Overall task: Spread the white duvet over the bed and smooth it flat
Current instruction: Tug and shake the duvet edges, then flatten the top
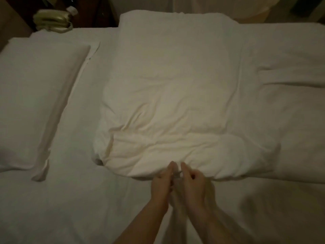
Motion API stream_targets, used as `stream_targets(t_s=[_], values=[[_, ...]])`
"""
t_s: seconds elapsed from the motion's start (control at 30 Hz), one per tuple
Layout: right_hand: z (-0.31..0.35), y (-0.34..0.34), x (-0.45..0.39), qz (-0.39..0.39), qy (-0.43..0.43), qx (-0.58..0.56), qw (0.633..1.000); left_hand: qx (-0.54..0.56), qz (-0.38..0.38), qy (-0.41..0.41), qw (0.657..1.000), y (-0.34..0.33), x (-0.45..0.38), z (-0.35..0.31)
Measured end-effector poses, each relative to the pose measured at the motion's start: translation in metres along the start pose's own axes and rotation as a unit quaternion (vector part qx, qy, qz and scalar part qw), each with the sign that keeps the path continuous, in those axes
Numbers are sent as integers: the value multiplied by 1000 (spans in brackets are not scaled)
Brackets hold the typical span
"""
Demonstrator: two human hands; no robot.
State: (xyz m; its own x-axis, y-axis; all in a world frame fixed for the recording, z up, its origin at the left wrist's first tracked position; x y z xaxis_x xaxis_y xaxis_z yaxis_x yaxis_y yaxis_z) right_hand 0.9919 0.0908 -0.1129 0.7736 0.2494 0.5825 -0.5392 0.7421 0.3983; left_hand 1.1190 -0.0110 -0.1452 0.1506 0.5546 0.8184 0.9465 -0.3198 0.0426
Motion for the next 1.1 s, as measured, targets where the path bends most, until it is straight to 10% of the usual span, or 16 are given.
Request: stream_targets(t_s=[0.07, 0.13, 0.23, 0.33, 0.53, 0.73, 0.83, 0.97, 1.1], values=[[-39, -25, 15, 61, -96, -82, 990, 203, -78, 81, 973, 31, -7, 19], [-39, -25, -3, 84, -55, -84, 991, 275, -170, -54, 945, 75, -14, -25], [-18, -46, -34, 169, -126, -348, 914, 382, -31, -117, 916, 89, -41, -96], [10, -66, -46, 239, -59, -402, 882, 396, 106, -73, 909, 77, -46, -128], [2, -36, -63, 42, -40, -373, 926, 308, -125, -110, 937, 158, -71, -109], [23, -136, -4, 279, -88, -411, 863, 418, 132, 9, 899, 125, -69, -137], [60, -192, 38, 348, -84, -391, 848, 335, 82, 4, 939, 143, -66, -140], [36, -202, 16, 140, -111, -323, 929, 366, -109, -42, 923, 213, -110, -109], [23, -208, 16, 81, -110, -331, 934, 466, -51, -27, 883, 186, -103, -102]])
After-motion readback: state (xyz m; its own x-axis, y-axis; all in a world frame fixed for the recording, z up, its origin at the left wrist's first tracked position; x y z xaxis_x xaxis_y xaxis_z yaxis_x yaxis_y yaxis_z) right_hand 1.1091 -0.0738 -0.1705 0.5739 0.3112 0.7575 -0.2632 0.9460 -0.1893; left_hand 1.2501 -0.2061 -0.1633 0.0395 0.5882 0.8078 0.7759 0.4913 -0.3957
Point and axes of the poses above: each hand's wrist, its own x-axis away from the middle knuckle, its own y-axis out of the back of the hand, z = x × y, the point moved 10 cm from there along -x, towards the middle knuckle, and after that the axes turned 7 degrees about x, right-handed, at the moved point
